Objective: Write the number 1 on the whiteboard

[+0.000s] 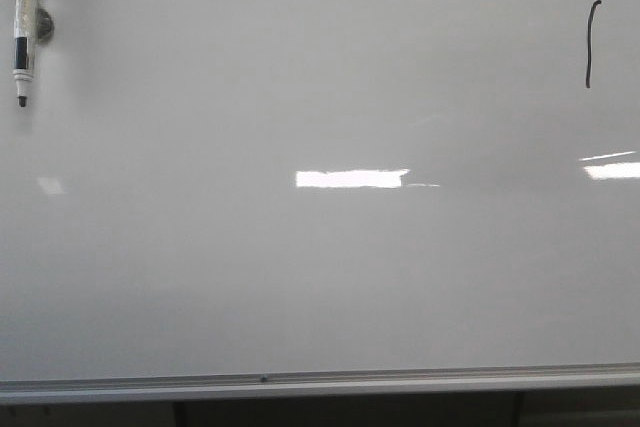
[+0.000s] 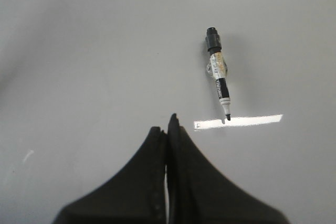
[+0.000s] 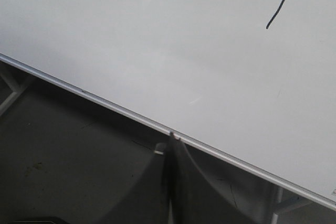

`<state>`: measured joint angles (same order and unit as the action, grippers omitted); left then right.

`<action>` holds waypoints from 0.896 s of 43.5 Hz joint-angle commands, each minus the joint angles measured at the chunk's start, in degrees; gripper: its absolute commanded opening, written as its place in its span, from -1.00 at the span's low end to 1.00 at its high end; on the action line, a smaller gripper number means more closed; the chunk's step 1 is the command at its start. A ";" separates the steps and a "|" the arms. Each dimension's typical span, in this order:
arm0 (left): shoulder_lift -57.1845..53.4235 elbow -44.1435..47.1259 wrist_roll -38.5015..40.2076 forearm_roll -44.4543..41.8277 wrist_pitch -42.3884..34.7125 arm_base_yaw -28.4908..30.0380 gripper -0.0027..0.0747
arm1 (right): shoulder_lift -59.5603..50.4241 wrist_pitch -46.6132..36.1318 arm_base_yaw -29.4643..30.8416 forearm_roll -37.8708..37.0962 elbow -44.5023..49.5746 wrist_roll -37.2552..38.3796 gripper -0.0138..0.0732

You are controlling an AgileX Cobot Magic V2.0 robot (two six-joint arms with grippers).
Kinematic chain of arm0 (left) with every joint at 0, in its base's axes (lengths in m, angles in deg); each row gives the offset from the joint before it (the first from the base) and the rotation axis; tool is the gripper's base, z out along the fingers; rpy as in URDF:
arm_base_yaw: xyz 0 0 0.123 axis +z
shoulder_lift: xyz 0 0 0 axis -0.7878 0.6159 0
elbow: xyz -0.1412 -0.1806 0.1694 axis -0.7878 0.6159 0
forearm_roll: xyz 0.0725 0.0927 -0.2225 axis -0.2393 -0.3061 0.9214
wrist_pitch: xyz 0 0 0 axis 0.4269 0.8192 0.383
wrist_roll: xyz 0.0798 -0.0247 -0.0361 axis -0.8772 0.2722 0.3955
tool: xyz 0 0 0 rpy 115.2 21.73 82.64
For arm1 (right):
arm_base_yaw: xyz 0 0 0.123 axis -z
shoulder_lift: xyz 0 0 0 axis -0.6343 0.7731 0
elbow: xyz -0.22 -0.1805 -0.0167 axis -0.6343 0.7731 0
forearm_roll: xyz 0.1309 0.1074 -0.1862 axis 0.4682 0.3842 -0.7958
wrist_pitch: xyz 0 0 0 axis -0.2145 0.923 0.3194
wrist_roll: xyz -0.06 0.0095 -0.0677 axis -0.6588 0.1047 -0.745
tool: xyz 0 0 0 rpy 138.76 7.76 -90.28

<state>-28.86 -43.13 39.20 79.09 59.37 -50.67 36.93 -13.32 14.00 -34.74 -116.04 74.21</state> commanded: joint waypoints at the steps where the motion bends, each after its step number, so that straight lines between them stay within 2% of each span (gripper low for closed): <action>1: -1.19 1.25 -0.57 1.23 -4.34 1.89 -0.98 | 0.44 -3.98 0.33 -0.75 -1.30 -0.08 -0.84; 39: -1.19 1.25 -0.57 2.58 -4.34 0.83 -0.98 | 0.44 -3.98 0.33 -0.75 -1.30 -0.08 -0.84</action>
<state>-28.86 -43.13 38.76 81.06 59.41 -49.36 36.93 -13.32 14.00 -34.74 -116.04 74.21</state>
